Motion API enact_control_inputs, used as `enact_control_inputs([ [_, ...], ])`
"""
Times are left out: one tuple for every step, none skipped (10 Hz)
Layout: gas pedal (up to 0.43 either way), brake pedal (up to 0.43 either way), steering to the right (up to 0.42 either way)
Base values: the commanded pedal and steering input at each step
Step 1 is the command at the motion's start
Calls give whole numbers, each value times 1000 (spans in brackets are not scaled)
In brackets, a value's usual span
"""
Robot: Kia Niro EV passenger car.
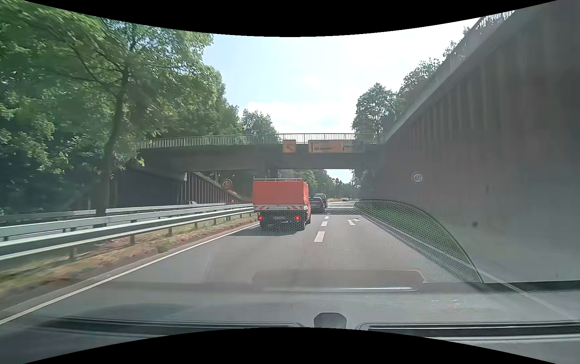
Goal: Follow the waypoints while adhering to traffic rules and regulations
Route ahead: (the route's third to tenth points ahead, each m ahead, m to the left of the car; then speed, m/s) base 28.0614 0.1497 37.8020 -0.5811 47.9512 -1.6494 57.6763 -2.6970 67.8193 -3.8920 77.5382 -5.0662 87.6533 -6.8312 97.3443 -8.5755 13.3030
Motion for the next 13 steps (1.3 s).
enact_control_inputs([
  [220,0,4],
  [220,0,7],
  [197,0,10],
  [189,0,10],
  [189,0,10],
  [177,0,10],
  [169,0,11],
  [169,0,10],
  [169,0,12],
  [157,0,12],
  [150,0,13],
  [150,0,13],
  [150,0,13],
])
